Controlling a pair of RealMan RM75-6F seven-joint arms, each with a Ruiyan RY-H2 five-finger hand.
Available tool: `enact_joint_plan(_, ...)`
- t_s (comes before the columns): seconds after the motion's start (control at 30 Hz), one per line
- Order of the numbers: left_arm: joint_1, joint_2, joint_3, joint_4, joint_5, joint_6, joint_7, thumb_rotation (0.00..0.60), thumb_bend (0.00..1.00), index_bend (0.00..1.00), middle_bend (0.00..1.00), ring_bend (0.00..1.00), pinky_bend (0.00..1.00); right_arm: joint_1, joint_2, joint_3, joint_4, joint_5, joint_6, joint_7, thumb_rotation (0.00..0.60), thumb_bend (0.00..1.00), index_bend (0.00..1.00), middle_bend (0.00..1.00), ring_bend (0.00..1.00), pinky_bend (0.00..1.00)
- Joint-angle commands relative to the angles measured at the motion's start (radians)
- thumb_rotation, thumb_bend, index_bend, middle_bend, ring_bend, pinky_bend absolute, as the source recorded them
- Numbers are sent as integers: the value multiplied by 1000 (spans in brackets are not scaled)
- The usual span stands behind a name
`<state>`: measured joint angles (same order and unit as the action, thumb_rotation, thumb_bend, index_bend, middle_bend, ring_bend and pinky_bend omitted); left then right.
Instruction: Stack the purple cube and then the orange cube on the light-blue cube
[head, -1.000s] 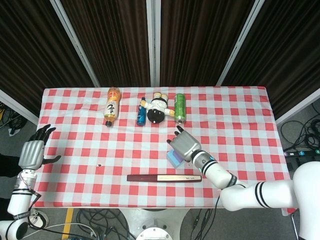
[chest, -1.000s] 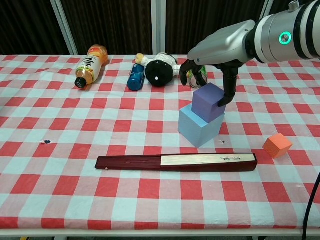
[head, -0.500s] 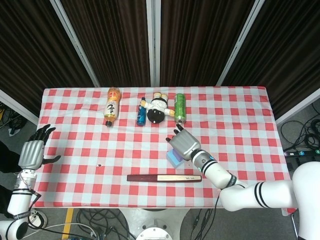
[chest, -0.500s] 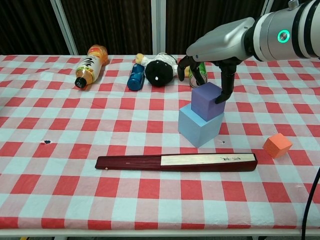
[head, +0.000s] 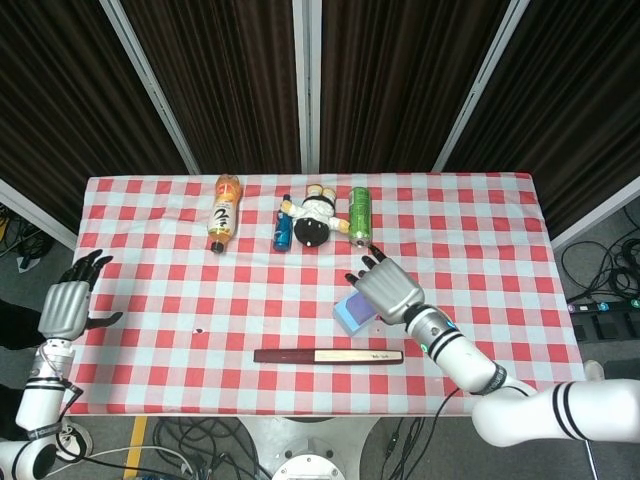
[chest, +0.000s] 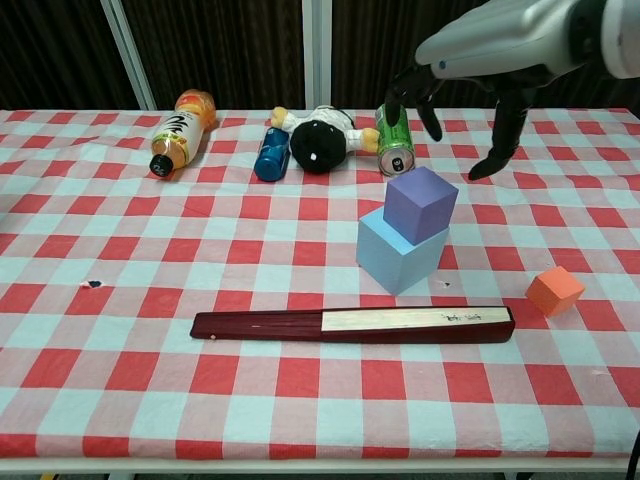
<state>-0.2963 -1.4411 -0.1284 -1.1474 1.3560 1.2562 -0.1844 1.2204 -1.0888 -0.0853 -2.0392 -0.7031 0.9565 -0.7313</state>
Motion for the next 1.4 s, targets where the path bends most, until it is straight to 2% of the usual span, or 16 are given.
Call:
enact_joint_plan(0.03,1,-1,-2,3,-4,-2,0,600,88,209,180,127,237,-90,87,-42,-81,-95,78,32,600,80,205,388,139,45)
enact_joint_plan(0.2,2,-2,-4,7,-7,0,3,600,88,209,180,127,237,-197,135,-127,-92,-146,103,39,600,80,205,404,163,46)
enact_joint_plan(0.33,2,-4,-4,7,-6,3,7,600,88,209,180,127,237,-264,108,-163,-31,-189,81,67,600,81,203,406,163,46)
enact_joint_plan(0.43,2,-4,-4,8,-7,2,9,600,87,209,179,128,237,-312,74,-180,44,-239,51,105,600,84,239,419,168,45)
enact_joint_plan(0.57,2,-6,-3,12,-7,1,9,600,88,209,180,127,237,-360,17,-179,169,-311,26,144,600,93,250,424,170,45)
enact_joint_plan(0.87,1,-13,-4,26,-10,-4,6,600,88,215,180,127,238,-411,-83,-156,372,-497,-32,230,600,94,253,424,170,45)
enact_joint_plan(1.2,1,-15,-5,31,-13,-7,8,600,88,216,180,127,238,-441,-133,-137,458,-693,-51,354,600,92,252,389,153,45)
enact_joint_plan(1.4,0,-16,-4,31,-12,-9,10,600,88,216,179,127,238,-463,-146,-126,483,-734,-57,384,600,92,251,387,153,45)
